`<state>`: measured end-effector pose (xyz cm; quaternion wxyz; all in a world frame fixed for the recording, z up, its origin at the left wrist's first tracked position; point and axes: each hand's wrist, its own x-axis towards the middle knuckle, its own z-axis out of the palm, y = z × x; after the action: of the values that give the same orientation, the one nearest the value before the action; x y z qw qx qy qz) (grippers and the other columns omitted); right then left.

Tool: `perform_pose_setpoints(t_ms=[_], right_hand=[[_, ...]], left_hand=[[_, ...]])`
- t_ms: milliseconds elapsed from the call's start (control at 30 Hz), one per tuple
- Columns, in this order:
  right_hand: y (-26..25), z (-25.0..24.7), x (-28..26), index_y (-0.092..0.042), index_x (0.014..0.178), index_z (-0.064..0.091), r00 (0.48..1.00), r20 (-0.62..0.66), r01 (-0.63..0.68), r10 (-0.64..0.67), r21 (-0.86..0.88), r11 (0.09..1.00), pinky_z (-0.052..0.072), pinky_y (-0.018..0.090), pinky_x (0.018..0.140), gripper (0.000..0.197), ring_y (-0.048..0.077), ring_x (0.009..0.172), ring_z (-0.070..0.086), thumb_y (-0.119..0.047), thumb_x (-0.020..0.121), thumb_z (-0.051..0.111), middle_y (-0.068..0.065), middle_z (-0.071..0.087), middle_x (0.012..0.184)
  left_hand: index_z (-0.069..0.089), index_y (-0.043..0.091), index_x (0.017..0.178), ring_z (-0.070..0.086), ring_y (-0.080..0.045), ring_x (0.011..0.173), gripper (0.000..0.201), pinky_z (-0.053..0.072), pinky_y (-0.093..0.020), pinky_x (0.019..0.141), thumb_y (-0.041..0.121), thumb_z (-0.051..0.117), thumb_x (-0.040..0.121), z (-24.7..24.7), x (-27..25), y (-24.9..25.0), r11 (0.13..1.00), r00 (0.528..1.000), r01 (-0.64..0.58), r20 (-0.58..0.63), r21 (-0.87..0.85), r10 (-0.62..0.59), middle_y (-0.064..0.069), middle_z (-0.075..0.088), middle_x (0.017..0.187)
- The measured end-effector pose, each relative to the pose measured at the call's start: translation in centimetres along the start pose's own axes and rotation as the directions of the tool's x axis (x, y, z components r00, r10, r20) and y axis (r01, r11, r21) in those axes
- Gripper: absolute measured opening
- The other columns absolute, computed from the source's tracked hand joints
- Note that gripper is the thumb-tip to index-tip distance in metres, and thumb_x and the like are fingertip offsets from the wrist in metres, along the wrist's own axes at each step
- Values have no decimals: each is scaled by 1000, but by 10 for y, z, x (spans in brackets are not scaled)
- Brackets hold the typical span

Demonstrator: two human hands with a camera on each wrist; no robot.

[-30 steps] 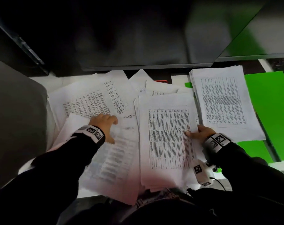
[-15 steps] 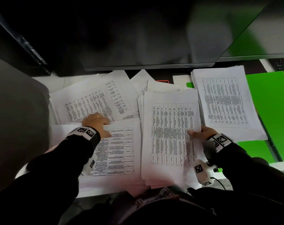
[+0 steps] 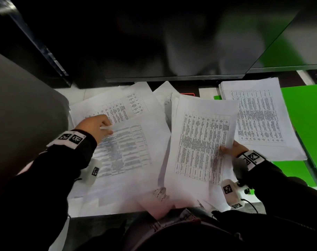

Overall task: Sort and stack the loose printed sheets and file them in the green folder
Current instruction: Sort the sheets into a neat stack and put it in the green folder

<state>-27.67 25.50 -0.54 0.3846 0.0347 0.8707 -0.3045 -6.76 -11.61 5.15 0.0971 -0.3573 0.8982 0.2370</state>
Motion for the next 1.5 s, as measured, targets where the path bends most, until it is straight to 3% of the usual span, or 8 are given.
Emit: perform_pose_setpoints(t_ms=[333,500,633,767,967,1200,1300,1500], right_hand=[[-4,-2,-14,-5,131,47,989,-146,25,-16,57,998,45,36,83,44,27,90,55,-18,90,57,19,60,124],[-4,2,-23,-7,129,52,989,-144,58,-28,210,976,39,11,31,38,11,60,48,-8,91,55,9,57,100],[-18,8,-27,-10,123,57,992,-115,77,-50,242,967,44,23,71,35,20,75,58,-13,88,60,8,62,99],[-36,13,-33,-18,117,60,990,-96,127,-108,221,967,47,37,96,35,25,100,63,-26,83,66,5,67,107],[-49,31,-32,-28,82,69,977,-25,207,-210,316,926,48,49,96,13,30,101,65,-16,78,70,10,71,106],[-76,30,-71,-19,104,56,973,-56,229,-222,218,949,46,32,80,27,26,93,59,-40,94,43,2,60,85],[-83,29,-92,-23,125,55,969,-99,246,-227,276,929,41,34,98,68,24,103,56,-70,85,28,7,61,114],[-96,35,-97,-10,123,54,907,-171,420,-385,284,862,36,25,83,37,17,99,54,-30,91,53,-2,57,99]], left_hand=[[66,25,92,57,-28,81,7,36,-26,64,27,62,86,-78,-55,22,984,929,-152,-352,-90,111,-5,63,82],[68,36,77,68,-29,77,33,55,-52,77,63,72,59,-110,-61,2,832,900,-187,-431,-521,-67,15,71,72],[66,32,68,61,10,57,15,51,-19,64,27,66,83,-101,-66,21,748,906,-205,-411,-631,-99,26,67,61],[61,23,87,64,-9,76,6,48,-27,70,29,60,88,-45,-59,40,747,966,-70,-233,-662,-116,4,68,83],[39,13,139,42,-25,131,58,32,-41,110,44,49,91,26,-58,55,658,984,154,57,-737,-166,-4,44,143],[32,16,139,50,-19,111,54,38,-30,97,28,55,91,38,-62,80,533,973,127,1,-836,-230,-4,51,132],[38,21,136,48,-10,106,44,34,-23,91,20,51,94,37,-65,88,597,984,39,-73,-801,-163,10,51,117],[40,21,133,47,-9,120,39,35,-23,98,21,47,95,29,-68,101,536,969,-114,-213,-837,-127,9,51,129]])
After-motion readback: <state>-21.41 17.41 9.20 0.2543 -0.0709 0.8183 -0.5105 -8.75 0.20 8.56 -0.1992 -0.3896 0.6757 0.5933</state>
